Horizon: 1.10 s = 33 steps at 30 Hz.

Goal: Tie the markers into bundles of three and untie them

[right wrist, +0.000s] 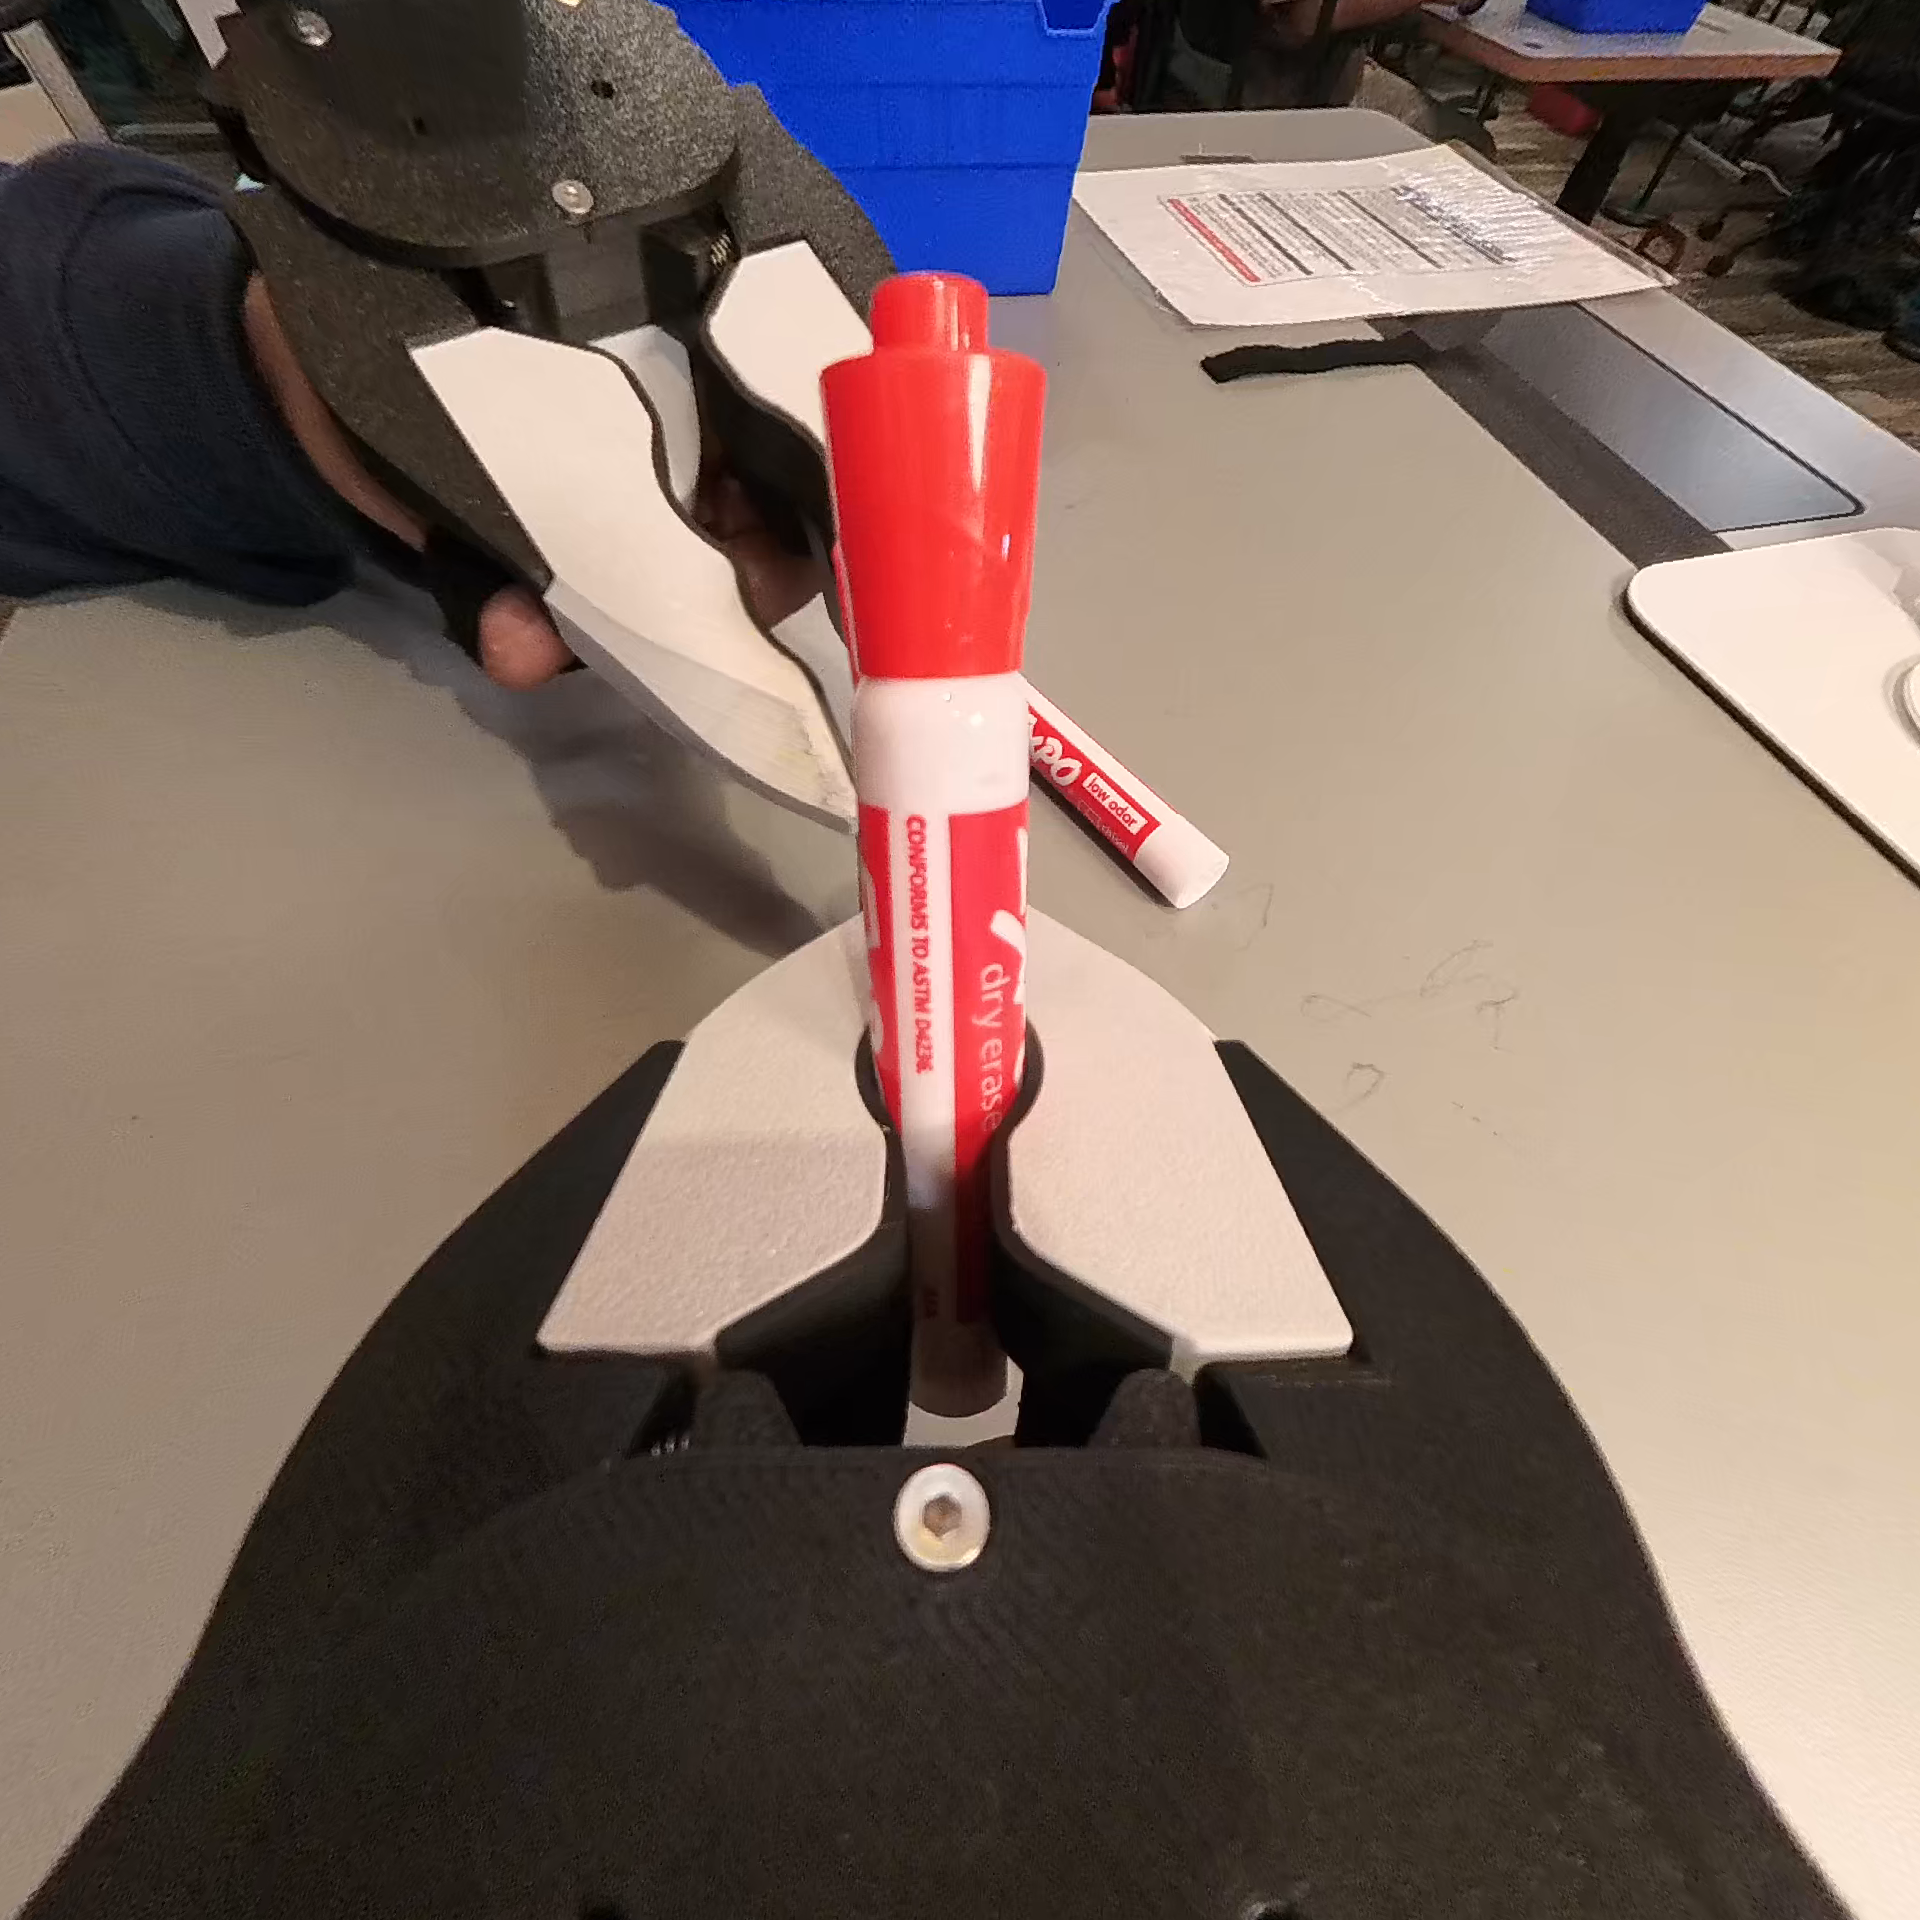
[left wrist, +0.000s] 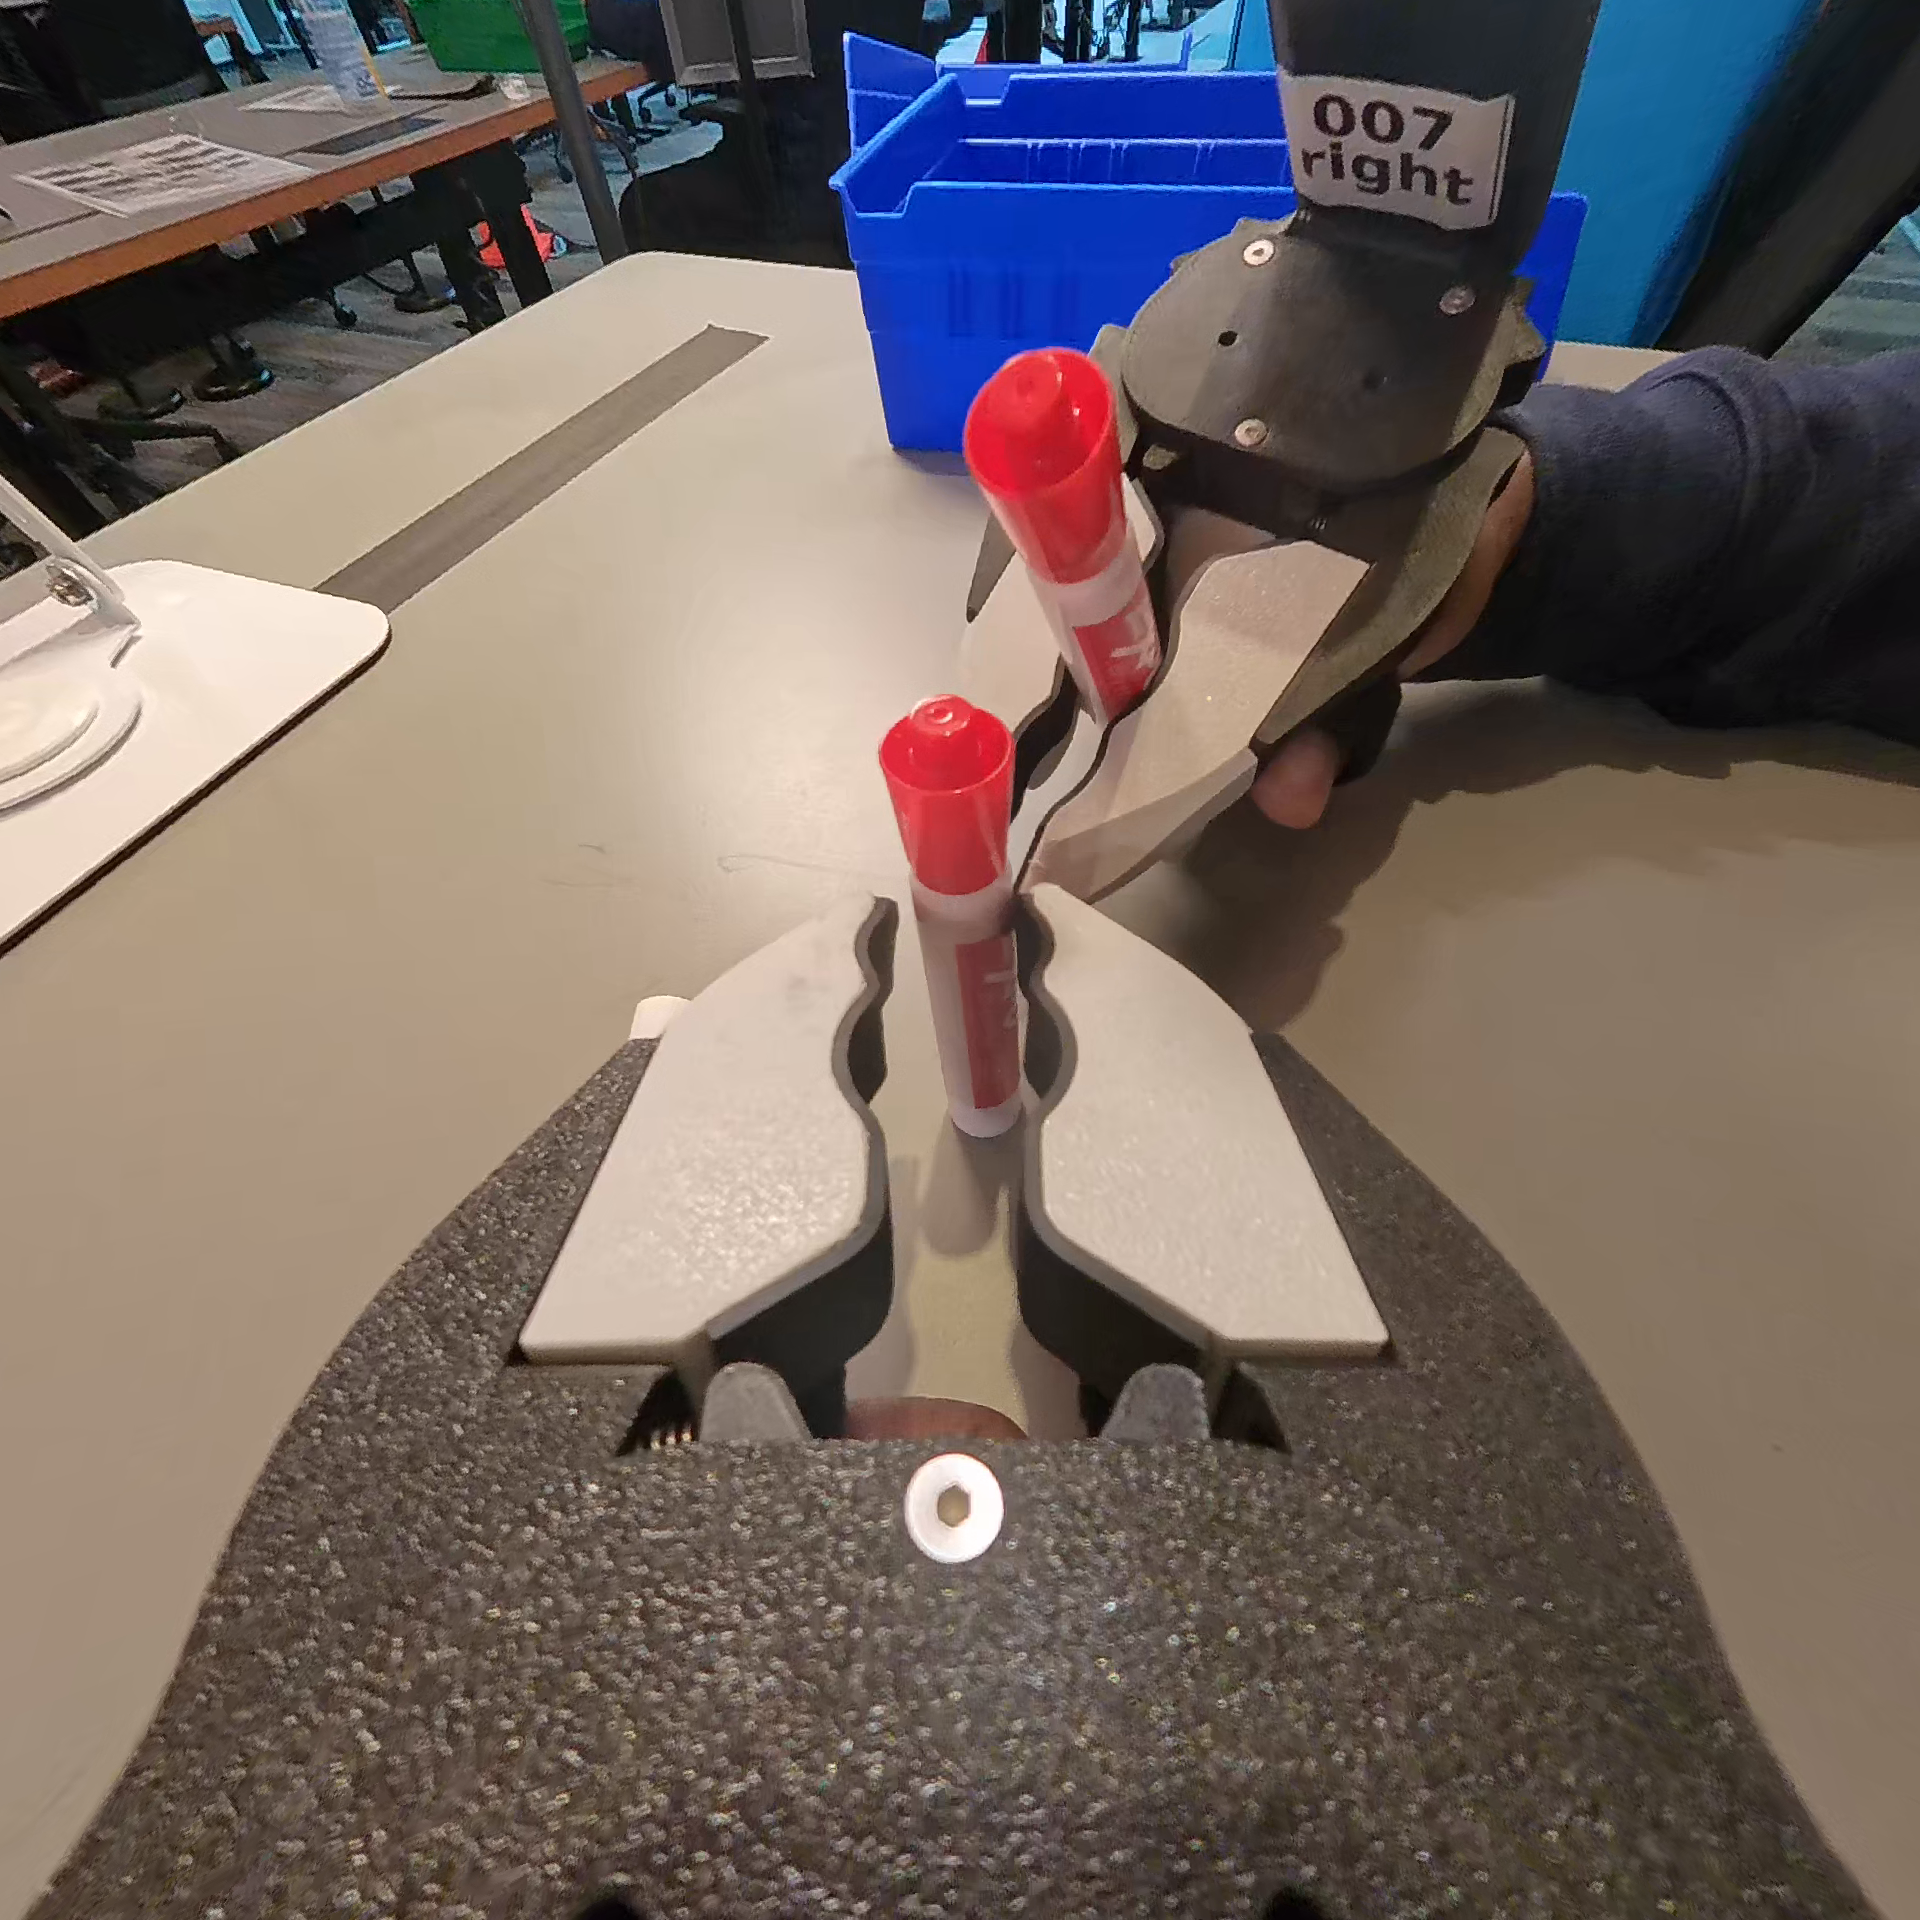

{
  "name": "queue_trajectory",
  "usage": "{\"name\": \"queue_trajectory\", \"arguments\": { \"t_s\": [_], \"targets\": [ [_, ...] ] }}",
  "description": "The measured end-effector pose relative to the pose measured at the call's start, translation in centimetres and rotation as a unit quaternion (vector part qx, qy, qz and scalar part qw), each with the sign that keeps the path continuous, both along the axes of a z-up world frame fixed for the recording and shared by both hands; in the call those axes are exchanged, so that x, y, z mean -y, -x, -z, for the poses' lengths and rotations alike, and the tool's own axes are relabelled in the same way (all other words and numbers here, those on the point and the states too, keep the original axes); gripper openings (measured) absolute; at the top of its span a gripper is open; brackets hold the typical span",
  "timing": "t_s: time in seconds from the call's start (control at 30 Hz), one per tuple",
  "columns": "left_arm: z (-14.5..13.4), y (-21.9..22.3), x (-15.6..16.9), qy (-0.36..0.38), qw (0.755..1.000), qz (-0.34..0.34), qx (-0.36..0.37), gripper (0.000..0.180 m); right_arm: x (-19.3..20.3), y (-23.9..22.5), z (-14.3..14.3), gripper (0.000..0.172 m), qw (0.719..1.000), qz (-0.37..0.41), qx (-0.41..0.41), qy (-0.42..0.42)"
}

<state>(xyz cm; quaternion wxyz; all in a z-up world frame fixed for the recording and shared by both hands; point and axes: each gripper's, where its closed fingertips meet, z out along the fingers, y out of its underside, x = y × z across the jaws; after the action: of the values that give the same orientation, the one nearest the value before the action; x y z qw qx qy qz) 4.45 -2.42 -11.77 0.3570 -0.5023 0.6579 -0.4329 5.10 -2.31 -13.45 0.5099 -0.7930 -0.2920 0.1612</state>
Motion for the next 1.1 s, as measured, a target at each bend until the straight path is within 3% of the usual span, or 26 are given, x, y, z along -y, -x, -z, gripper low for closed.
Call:
{"name": "queue_trajectory", "arguments": {
  "t_s": [0.7,1.1],
  "targets": [
    [0.9,0.2,0.0,0.004,1.000,0.008,-0.010,0.030,-0.2,-0.9,0.0,0.011,1.000,0.006,-0.024,0.006],
    [0.0,0.4,0.2,0.002,1.000,0.013,0.007,0.036,-0.2,-1.1,-0.2,0.011,1.000,0.010,-0.026,0.000]
  ]
}}
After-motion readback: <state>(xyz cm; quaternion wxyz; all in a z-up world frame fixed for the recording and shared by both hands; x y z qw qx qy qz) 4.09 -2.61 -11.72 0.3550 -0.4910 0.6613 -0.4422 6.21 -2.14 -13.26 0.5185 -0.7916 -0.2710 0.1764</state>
